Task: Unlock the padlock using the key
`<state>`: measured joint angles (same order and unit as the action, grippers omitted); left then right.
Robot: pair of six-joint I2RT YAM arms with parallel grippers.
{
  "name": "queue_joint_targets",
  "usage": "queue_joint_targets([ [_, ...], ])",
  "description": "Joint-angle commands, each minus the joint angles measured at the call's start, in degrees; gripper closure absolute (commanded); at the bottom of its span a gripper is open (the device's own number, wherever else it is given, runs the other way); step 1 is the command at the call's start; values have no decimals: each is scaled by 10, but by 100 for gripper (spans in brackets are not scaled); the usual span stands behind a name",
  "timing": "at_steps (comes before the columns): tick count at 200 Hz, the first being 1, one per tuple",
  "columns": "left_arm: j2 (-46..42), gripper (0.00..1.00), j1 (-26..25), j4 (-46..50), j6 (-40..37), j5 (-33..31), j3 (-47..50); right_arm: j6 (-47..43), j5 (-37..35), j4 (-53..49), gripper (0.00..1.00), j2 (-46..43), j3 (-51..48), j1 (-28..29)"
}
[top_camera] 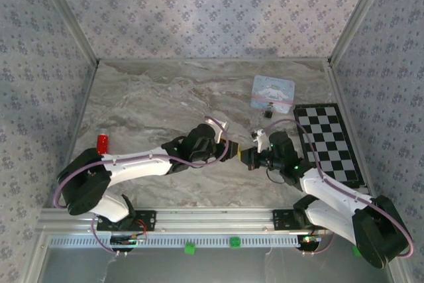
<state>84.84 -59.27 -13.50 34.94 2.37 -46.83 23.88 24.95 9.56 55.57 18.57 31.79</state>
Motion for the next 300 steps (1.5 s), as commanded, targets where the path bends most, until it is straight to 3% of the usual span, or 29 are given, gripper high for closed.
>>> queue_joint_targets([
  [1,12,60,-4,-4,-12,13,-26,-9,10,14,100,-10,-4,8],
  [88,23,78,-5,6,-11,3,-33,-21,-13,3,100,-22,-1,26],
  [199,27,82,-4,20,-15,8,-39,-22,-50,-14,100,-43,-5,27],
  [300,28,100,-4,36,-8,-21,-51,-18,-68,-16,100,-49,-7,26],
])
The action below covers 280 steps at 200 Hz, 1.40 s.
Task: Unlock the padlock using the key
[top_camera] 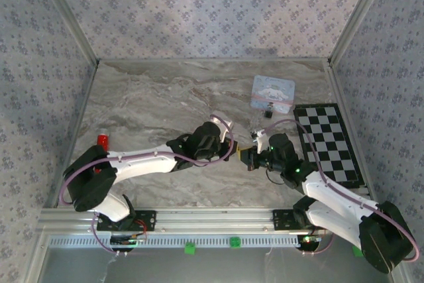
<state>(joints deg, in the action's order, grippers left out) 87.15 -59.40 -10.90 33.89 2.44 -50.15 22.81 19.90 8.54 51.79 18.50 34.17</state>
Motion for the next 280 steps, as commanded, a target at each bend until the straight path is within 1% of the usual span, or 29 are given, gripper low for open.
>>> queue_joint_targets([
  [1,4,100,-3,10,4,-23,-18,-6,-17,-6,100,-11,-7,2],
  [17,0,100,-1,7,22,-35,-18,10,-7,9,100,-16,-14,-10],
  [39,-11,100,3,-4,44,-53,-15,51,34,57,100,-16,-32,-36],
  [48,-18,100,9,-18,56,-54,-8,69,38,67,87,-17,-34,-44],
  [54,-24,100,15,-31,66,-55,1,81,38,68,82,-21,-33,-51],
  [77,-47,100,45,-106,122,-42,54,127,56,87,70,-45,-23,-75],
  [80,-49,100,49,-115,132,-37,59,145,55,94,68,-48,-25,-76],
  [88,-54,100,60,-132,157,-29,71,171,51,118,65,-59,-29,-76],
  [104,-65,100,69,-142,190,-27,76,228,45,179,61,-68,-41,-76],
  [122,-70,100,79,-141,219,-11,69,274,50,214,60,-70,-43,-75],
  [141,-68,100,84,-152,235,7,63,298,49,234,58,-71,-40,-72],
  [160,-63,100,84,-177,248,26,61,305,51,242,54,-69,-36,-69],
  [201,-59,100,82,-241,273,78,63,317,51,263,53,-50,-37,-59],
  [216,-60,100,77,-263,265,102,59,322,56,279,53,-41,-39,-57],
  [225,-62,100,69,-257,253,111,52,319,68,284,53,-35,-34,-58],
  [248,-78,100,55,-249,232,113,52,303,116,277,51,-29,0,-60],
  [264,-92,100,55,-271,231,112,67,302,132,289,50,-30,10,-55],
  [280,-105,100,56,-267,221,113,72,291,145,290,50,-29,11,-48],
])
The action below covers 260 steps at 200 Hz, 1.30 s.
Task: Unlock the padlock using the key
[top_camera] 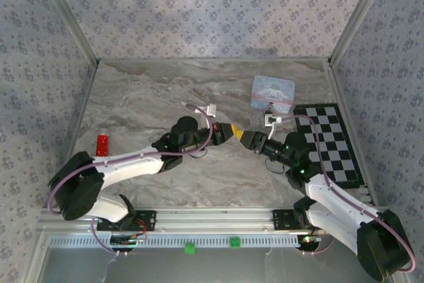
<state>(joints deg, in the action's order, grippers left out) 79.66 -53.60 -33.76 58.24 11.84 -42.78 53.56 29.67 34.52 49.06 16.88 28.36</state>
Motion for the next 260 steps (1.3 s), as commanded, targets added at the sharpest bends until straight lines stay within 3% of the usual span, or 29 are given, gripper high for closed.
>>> queue_joint_targets([
  [1,-31,100,-2,-38,-23,19,-2,-18,48,30,51,-1,28,11],
  [91,-81,100,12,1,-60,74,8,-82,72,1,56,-31,32,16],
  [216,-89,100,27,17,-74,102,15,-81,79,49,59,-2,42,21],
  [260,-84,100,30,15,-74,105,16,-87,86,46,71,2,50,28],
])
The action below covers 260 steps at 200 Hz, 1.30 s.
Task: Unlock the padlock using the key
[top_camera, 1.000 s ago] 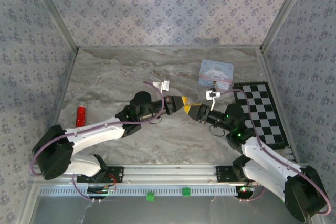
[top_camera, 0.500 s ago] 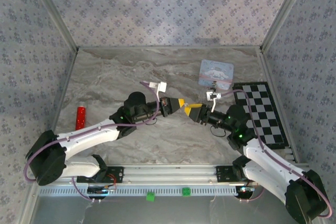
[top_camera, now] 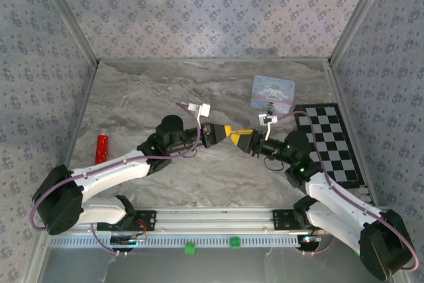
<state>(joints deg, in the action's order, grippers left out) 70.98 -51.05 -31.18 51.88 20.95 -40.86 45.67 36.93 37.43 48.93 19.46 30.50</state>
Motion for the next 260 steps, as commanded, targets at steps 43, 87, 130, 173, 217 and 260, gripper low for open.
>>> queue_joint_targets([
  [43,1,100,9,-13,-8,13,4,-11,13,18,75,7,22,10],
  [87,-3,100,15,-17,-7,10,13,-16,12,12,80,6,21,10],
  [130,1,100,16,-16,-5,16,10,-16,8,10,83,6,25,10],
  [173,4,100,16,-16,-8,16,11,-6,11,14,88,6,34,10],
  [217,6,95,16,-9,-13,5,14,2,13,12,94,3,37,11],
  [260,-9,60,17,33,-28,-37,17,-40,-46,-138,100,-6,70,10],
])
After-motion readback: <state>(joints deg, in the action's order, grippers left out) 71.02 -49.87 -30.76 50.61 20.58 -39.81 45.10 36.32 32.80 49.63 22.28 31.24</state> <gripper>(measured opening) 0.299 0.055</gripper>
